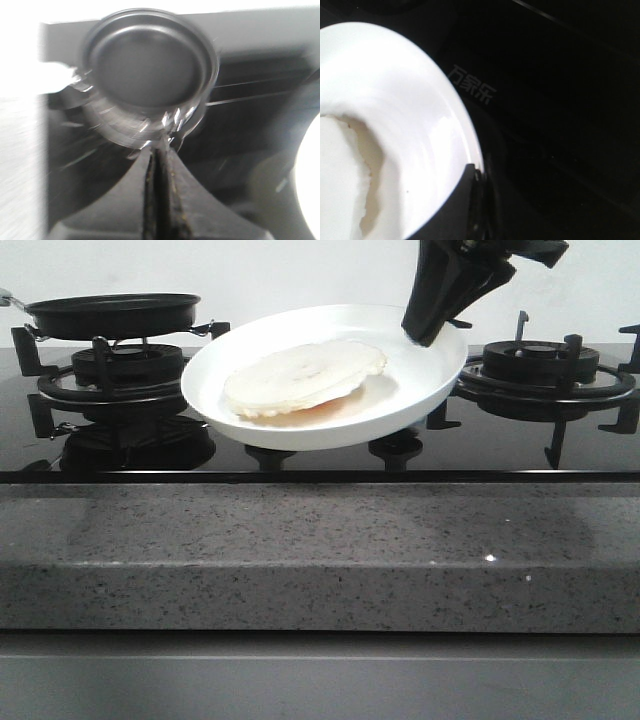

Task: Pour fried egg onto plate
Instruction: 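Lower the pan onto the burner and release it with the left gripper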

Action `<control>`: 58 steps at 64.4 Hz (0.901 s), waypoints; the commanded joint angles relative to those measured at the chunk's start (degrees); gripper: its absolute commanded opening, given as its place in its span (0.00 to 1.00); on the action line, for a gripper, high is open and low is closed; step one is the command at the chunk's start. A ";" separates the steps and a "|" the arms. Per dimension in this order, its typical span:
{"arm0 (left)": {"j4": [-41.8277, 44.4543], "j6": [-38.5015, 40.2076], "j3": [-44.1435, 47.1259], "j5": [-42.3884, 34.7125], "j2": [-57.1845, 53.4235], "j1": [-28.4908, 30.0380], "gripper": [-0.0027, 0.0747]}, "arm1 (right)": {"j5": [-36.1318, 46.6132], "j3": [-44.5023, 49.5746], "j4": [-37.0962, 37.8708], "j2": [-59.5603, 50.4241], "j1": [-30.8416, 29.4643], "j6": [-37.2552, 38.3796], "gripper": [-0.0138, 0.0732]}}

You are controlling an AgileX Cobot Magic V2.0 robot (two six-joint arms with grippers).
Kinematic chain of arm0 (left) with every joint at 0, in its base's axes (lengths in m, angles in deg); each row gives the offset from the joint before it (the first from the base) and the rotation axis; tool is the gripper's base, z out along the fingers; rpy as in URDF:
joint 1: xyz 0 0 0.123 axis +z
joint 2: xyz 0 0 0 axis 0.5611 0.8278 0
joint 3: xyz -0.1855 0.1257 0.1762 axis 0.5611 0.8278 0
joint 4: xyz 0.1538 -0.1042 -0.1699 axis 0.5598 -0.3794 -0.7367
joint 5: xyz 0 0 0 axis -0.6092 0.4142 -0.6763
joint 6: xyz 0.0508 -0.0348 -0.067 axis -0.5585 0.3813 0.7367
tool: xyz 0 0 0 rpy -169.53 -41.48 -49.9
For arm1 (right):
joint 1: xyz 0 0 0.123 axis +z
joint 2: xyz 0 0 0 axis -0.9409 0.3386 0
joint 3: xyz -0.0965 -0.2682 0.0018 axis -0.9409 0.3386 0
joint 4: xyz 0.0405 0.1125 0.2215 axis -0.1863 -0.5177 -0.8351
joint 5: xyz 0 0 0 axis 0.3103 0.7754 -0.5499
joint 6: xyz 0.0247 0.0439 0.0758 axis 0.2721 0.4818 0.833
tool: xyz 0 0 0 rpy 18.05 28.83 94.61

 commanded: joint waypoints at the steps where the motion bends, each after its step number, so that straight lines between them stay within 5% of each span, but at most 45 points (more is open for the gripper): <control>1: 8.27 6.14 3.33 -6.87 -6.44 -3.73 0.01 | 2.39 -1.53 -1.97 -2.99 -0.03 -0.25 0.08; 16: 9.95 8.76 18.35 -16.62 -20.20 -9.34 0.01 | 2.39 -1.53 -1.97 -2.99 -0.03 -0.25 0.08; 34: 11.78 8.88 34.42 -26.91 -37.45 -9.39 0.01 | 2.39 -1.53 -1.97 -2.99 -0.03 -0.25 0.08; 58: 11.78 8.88 37.85 -28.03 -43.99 -9.39 0.01 | 2.30 -1.53 -1.97 -2.99 -0.03 -0.25 0.08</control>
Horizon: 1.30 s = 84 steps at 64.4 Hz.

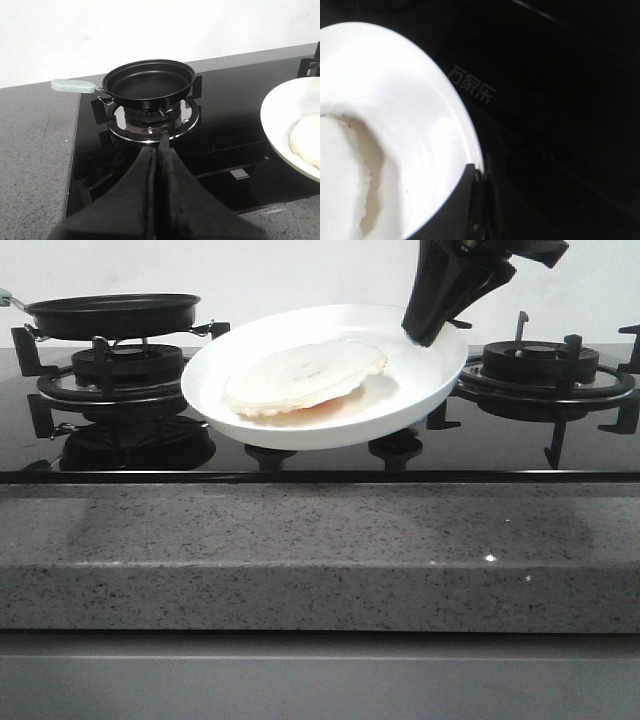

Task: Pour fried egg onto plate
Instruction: 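Lower the pan onto the burner and release it with the left gripper, then lower the plate onto the stove and open the right gripper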

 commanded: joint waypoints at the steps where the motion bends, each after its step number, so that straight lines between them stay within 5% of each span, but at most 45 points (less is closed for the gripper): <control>1: -0.10 0.60 -1.44 -5.14 0.29 -0.43 0.01 | 2.14 -1.53 -2.03 -2.99 -0.03 -0.25 0.08; 39: -0.10 0.60 -1.44 -5.14 0.29 -0.43 0.01 | 4.11 -16.82 -11.59 6.66 -10.51 5.89 0.08; 72: -0.10 0.60 -1.44 -5.04 0.40 -0.43 0.01 | 4.06 -19.18 -11.72 16.54 -11.53 5.89 0.09; 84: -0.10 0.60 -1.44 -5.04 0.53 -0.43 0.01 | 3.41 -19.18 -11.72 17.00 -11.53 5.89 0.23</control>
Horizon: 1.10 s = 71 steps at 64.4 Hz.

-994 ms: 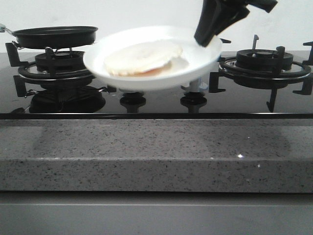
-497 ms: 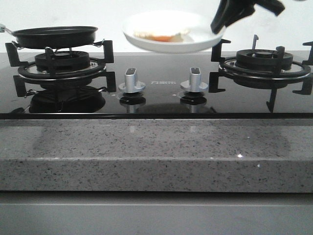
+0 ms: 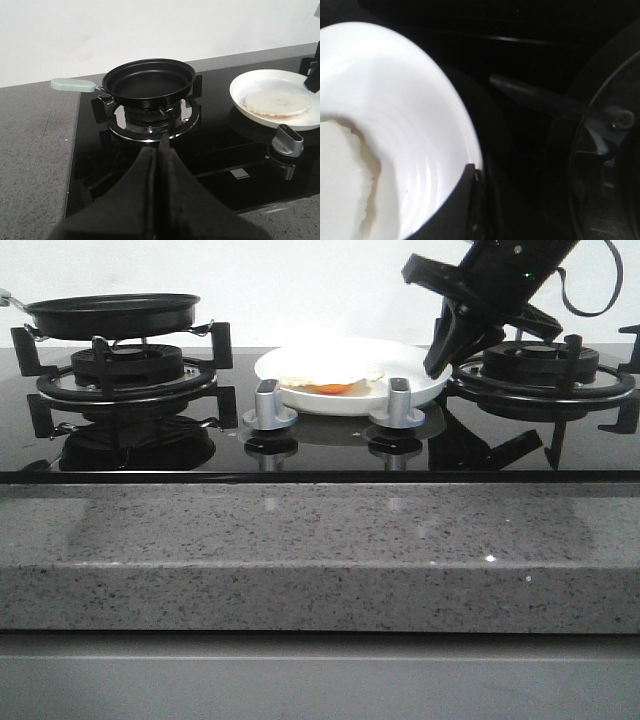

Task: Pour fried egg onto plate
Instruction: 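Lower the plate onto the stove and open the right gripper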

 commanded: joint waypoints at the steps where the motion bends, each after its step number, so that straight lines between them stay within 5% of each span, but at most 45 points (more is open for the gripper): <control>1: -0.10 0.57 -1.72 -4.95 0.63 -0.43 0.01 | 1.57 -2.09 -3.01 -3.65 -0.28 0.09 0.24; 12: -0.10 0.57 -1.72 -4.95 0.63 -0.43 0.01 | 1.41 -2.92 -3.01 -3.65 -0.28 0.09 0.37; 36: -0.10 0.57 -1.72 -4.95 0.63 -0.43 0.01 | -8.01 -12.82 -2.96 -4.46 -0.47 0.09 0.37; 54: -0.10 0.57 -1.72 -4.95 0.63 -0.43 0.01 | -13.69 -16.74 -2.91 -4.46 -0.47 0.04 0.10; 71: -0.10 0.57 -1.72 -4.95 0.63 -0.43 0.01 | -17.95 -16.78 -1.78 -5.61 -0.47 0.00 0.08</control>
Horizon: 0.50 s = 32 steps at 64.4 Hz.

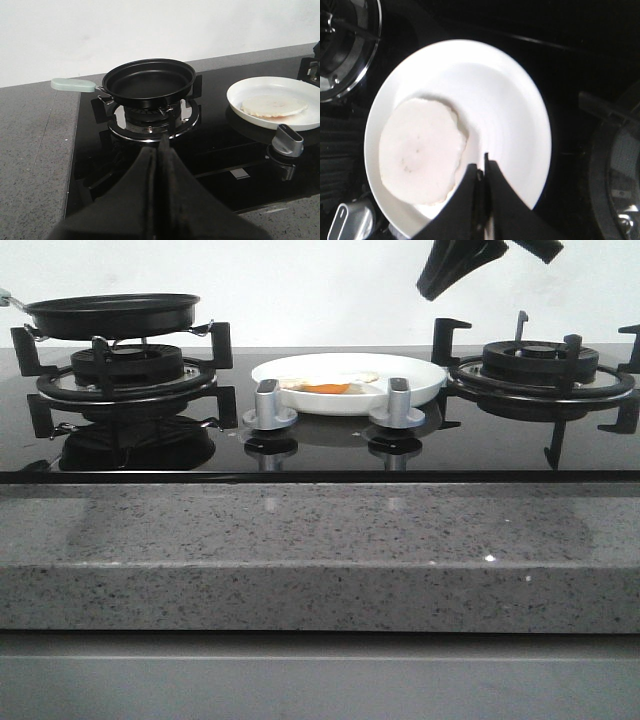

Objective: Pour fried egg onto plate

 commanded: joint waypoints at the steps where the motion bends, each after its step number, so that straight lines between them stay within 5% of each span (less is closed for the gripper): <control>1: -0.10 0.57 -1.72 -4.95 0.63 -0.43 0.01 | -0.83 -1.96 -0.66 -5.13 -0.38 -0.31 0.08; 32: -0.10 0.57 -1.72 -4.95 0.63 -0.43 0.01 | -8.24 -1.69 33.41 -18.77 -0.38 6.22 0.08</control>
